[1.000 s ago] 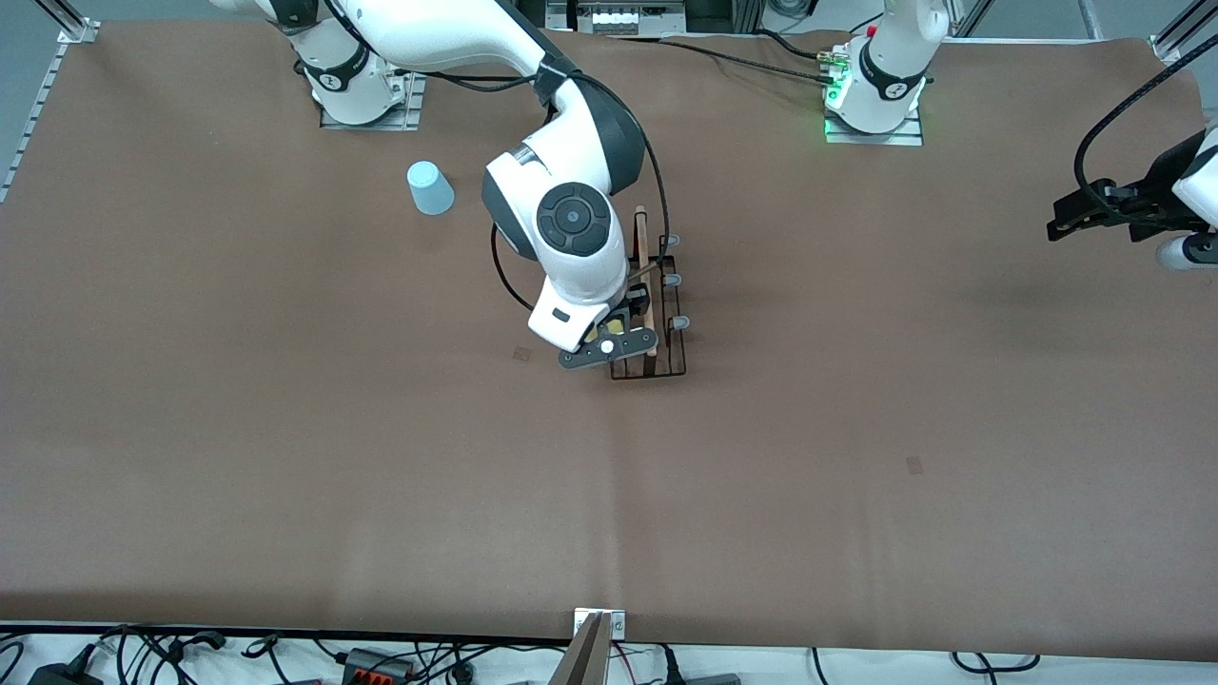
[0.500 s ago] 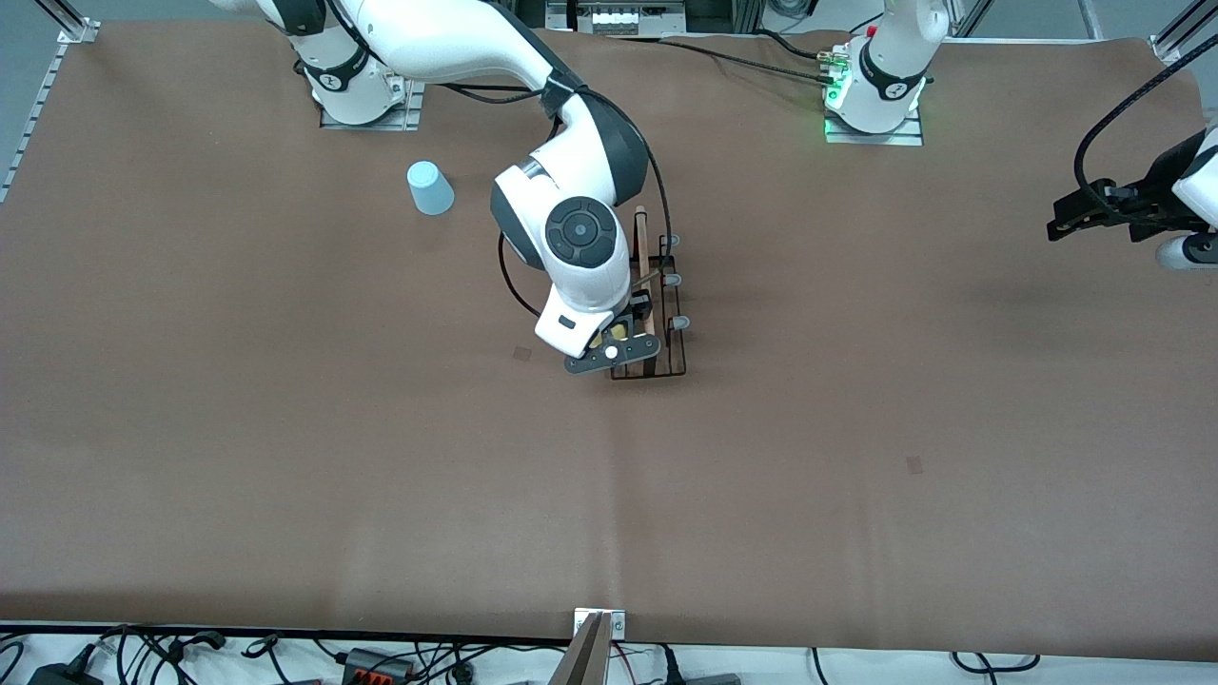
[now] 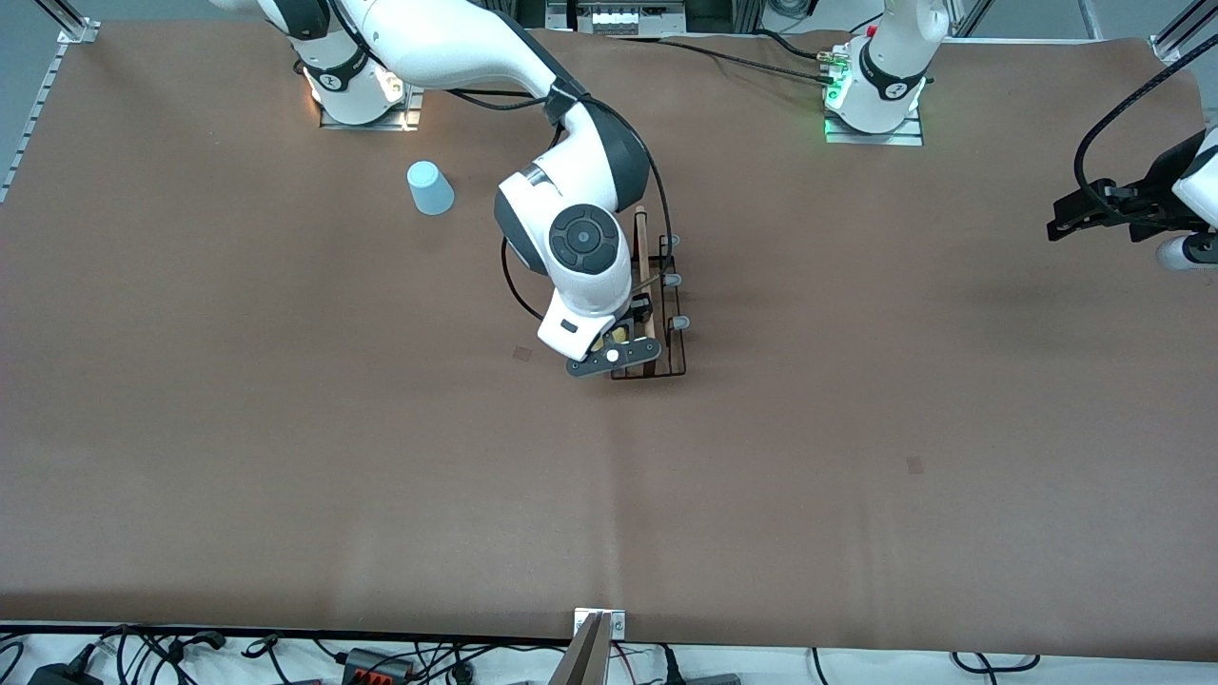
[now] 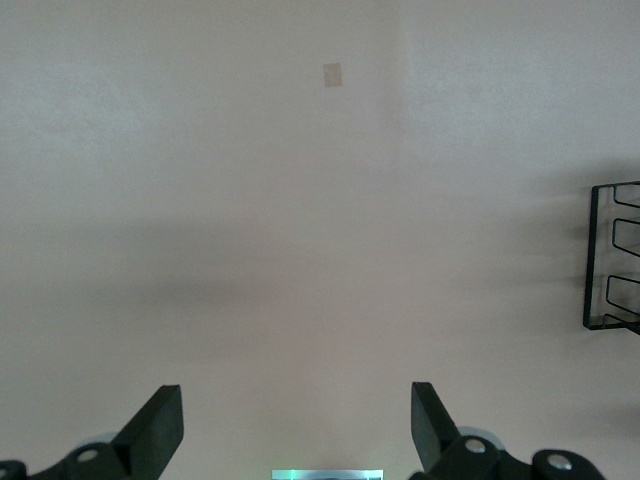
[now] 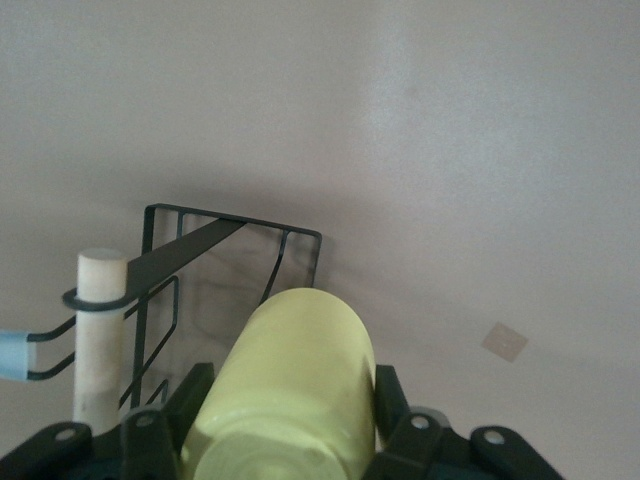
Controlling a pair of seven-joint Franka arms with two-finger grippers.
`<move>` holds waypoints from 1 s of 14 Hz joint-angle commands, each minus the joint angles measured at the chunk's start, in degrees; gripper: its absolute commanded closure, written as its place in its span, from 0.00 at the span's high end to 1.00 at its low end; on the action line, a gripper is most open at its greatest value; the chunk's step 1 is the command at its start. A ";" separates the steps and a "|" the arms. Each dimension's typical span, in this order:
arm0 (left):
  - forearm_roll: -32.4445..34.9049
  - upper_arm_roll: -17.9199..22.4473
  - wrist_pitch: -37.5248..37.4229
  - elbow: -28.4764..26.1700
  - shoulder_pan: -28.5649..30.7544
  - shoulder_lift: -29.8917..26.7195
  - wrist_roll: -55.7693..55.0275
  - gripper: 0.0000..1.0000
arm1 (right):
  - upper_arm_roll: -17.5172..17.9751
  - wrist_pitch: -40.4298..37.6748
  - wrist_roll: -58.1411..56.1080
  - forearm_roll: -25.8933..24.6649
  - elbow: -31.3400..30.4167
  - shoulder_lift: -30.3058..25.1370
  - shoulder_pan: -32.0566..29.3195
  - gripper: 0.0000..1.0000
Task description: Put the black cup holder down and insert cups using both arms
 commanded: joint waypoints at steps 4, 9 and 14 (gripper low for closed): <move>-0.56 -0.14 -0.20 1.37 0.34 0.55 1.09 1.00 | 0.23 0.26 1.12 0.30 0.16 -0.26 -0.11 1.00; -0.48 -0.14 -0.20 1.46 0.25 0.55 1.09 1.00 | -0.65 -3.52 3.05 0.21 0.34 -3.50 -0.64 1.00; -0.65 -0.14 -0.20 1.46 0.25 0.55 1.09 1.00 | -6.78 -8.08 2.27 -0.41 0.34 -9.57 -1.26 1.00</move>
